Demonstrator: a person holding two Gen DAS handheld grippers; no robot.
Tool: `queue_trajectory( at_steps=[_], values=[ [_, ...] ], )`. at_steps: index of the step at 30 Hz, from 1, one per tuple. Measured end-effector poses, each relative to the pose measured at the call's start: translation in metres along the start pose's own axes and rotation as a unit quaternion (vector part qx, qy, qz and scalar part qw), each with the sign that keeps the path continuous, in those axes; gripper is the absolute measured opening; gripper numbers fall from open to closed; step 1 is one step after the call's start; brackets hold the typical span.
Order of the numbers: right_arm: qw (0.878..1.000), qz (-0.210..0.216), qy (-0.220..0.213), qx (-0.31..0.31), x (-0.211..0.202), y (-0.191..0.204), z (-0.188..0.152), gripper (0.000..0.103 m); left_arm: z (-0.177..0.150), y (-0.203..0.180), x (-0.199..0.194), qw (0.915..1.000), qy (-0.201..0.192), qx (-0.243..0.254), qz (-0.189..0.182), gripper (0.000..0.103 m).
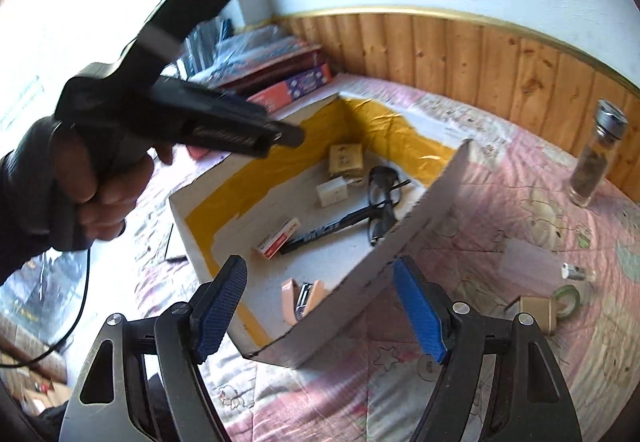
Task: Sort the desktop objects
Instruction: 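Move both tools back out of the box toward the gold tin, then grasp the gold tin with the left tool while the right tool grasps the white tube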
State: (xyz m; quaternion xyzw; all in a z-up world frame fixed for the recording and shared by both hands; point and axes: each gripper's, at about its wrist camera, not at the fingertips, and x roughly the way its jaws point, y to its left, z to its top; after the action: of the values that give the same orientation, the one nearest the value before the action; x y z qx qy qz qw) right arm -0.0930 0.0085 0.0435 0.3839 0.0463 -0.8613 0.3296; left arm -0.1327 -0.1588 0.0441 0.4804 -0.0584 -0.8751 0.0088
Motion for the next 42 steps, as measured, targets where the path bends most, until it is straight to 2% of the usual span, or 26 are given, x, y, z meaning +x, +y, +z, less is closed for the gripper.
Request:
queue_trajectory(
  at_steps=[11, 18, 24, 29, 36, 40, 42],
  values=[
    [0.995, -0.044, -0.057, 0.075, -0.047, -0.035, -0.040, 0.077, -0.017, -0.050, -0.047, 0.9986, -0.026, 0.012, -0.046, 0.056],
    [0.987, -0.066, -0.067, 0.128, -0.068, -0.065, -0.079, 0.078, -0.032, -0.091, -0.052, 0.9952, -0.017, 0.017, -0.094, 0.056],
    [0.977, -0.089, -0.054, 0.188, -0.070, -0.104, -0.113, 0.078, -0.040, -0.137, -0.035, 0.9911, 0.004, 0.026, -0.130, 0.056],
    [0.966, -0.120, -0.045, 0.225, -0.070, -0.137, -0.127, 0.078, -0.033, -0.170, -0.012, 0.9879, 0.020, 0.017, -0.153, 0.056],
    [0.955, -0.144, -0.038, 0.256, -0.064, -0.191, -0.118, 0.078, -0.017, -0.202, 0.032, 0.9815, 0.052, -0.008, -0.184, 0.056],
    [0.953, -0.150, -0.022, 0.263, -0.048, -0.218, -0.107, 0.078, -0.010, -0.212, 0.066, 0.9792, 0.073, -0.025, -0.188, 0.056],
    [0.956, -0.151, -0.015, 0.252, -0.040, -0.227, -0.099, 0.078, -0.008, -0.214, 0.081, 0.9784, 0.081, -0.036, -0.187, 0.056]
  ],
)
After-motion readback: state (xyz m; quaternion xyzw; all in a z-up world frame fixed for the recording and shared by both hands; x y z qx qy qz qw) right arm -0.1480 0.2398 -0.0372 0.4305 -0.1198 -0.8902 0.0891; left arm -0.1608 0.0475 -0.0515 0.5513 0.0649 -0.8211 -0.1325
